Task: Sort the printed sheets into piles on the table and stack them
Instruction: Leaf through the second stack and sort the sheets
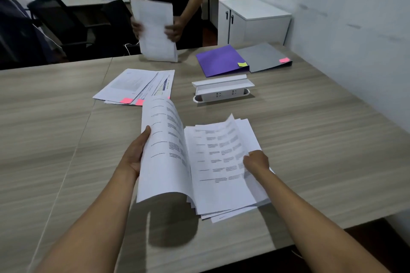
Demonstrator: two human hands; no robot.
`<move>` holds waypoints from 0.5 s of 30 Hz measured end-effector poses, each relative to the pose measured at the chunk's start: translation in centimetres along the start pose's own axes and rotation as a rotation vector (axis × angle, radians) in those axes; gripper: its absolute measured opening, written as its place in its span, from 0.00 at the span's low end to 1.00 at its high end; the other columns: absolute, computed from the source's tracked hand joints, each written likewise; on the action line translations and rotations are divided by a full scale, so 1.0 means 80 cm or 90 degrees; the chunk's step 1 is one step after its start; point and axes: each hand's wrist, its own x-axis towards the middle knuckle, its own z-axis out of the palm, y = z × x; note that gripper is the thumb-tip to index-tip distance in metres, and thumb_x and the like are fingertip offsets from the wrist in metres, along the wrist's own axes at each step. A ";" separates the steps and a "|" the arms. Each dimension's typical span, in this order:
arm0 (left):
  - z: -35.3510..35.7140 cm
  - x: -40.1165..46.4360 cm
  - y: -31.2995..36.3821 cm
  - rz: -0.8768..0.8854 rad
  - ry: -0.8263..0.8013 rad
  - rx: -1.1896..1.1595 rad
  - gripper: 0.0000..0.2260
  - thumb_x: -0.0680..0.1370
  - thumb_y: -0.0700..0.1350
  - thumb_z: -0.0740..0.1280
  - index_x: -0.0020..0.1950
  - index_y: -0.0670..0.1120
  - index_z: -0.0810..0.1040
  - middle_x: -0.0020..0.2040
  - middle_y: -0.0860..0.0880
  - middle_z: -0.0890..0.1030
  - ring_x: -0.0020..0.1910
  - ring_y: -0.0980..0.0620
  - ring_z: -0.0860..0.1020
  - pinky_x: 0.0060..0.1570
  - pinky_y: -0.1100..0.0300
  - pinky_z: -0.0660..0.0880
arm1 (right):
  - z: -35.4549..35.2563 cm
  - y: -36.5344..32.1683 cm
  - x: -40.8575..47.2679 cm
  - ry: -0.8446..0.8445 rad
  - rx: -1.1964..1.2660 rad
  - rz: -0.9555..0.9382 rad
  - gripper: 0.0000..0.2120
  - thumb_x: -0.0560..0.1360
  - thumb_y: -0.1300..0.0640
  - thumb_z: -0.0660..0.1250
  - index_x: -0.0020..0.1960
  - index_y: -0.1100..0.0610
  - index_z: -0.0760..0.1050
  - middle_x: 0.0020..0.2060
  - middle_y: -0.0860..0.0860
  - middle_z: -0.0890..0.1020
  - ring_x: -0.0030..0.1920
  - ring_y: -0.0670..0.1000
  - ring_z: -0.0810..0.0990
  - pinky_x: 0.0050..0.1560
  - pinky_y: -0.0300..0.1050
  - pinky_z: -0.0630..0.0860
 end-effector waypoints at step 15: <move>0.012 -0.004 0.002 -0.005 -0.038 -0.008 0.25 0.77 0.58 0.61 0.66 0.43 0.76 0.59 0.40 0.81 0.55 0.41 0.81 0.51 0.46 0.80 | 0.036 -0.079 -0.054 -0.337 0.519 0.021 0.17 0.71 0.62 0.73 0.57 0.67 0.78 0.53 0.62 0.83 0.53 0.62 0.83 0.55 0.59 0.79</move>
